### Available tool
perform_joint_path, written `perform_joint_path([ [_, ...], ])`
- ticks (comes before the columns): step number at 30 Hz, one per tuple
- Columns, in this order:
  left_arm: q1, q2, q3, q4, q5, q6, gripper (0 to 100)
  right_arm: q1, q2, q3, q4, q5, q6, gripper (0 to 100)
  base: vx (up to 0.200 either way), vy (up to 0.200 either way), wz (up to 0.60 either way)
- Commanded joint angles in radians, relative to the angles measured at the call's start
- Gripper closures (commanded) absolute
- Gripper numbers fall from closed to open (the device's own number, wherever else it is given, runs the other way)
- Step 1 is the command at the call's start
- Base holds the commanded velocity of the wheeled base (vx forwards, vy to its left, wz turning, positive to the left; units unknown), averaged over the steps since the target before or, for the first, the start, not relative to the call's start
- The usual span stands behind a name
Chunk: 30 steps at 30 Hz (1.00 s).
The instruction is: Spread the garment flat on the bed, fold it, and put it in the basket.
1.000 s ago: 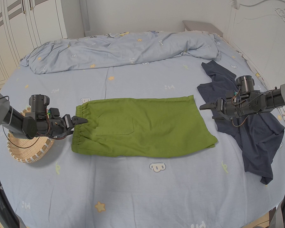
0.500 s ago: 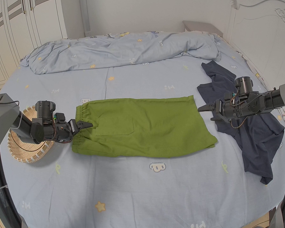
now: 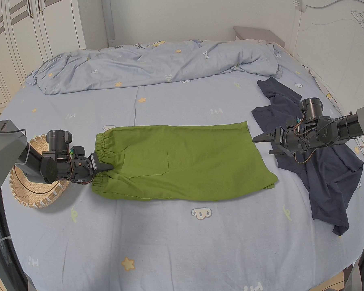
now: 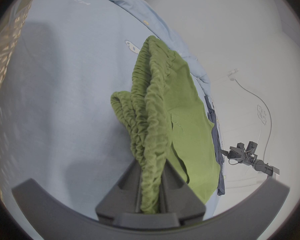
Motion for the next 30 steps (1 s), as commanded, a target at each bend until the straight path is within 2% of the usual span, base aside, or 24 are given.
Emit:
perform_joint_path([
  [1,0.002,-0.011,-0.001,-0.005,0.007,-0.002,100,0.000,0.000,0.000,0.002,0.000,-0.001,0,0.000,0.000,0.00],
  [3,0.001,-0.029,0.000,-0.005,0.010,-0.005,100,0.000,0.000,0.000,0.003,0.000,-0.001,0,0.000,0.000,0.00],
  [7,-0.002,-0.113,0.009,0.004,0.010,-0.071,100,0.000,0.003,0.008,0.042,0.000,-0.015,0,0.000,0.000,0.00],
  [9,0.002,-0.149,0.008,0.006,0.010,-0.096,100,-0.006,0.004,0.013,0.098,-0.001,-0.081,0,0.000,0.000,0.00],
  [11,0.007,-0.158,0.008,0.007,0.010,-0.097,100,-0.008,0.009,0.013,0.112,-0.003,-0.103,0,0.000,0.000,0.00],
  [19,0.011,-0.140,0.003,0.012,0.010,-0.097,100,0.038,0.049,0.019,0.115,-0.001,-0.100,0,0.000,0.000,0.00],
  [30,0.016,-0.138,0.002,0.010,0.008,-0.099,100,0.043,0.089,0.025,0.115,-0.003,-0.103,0,0.000,0.000,0.00],
])
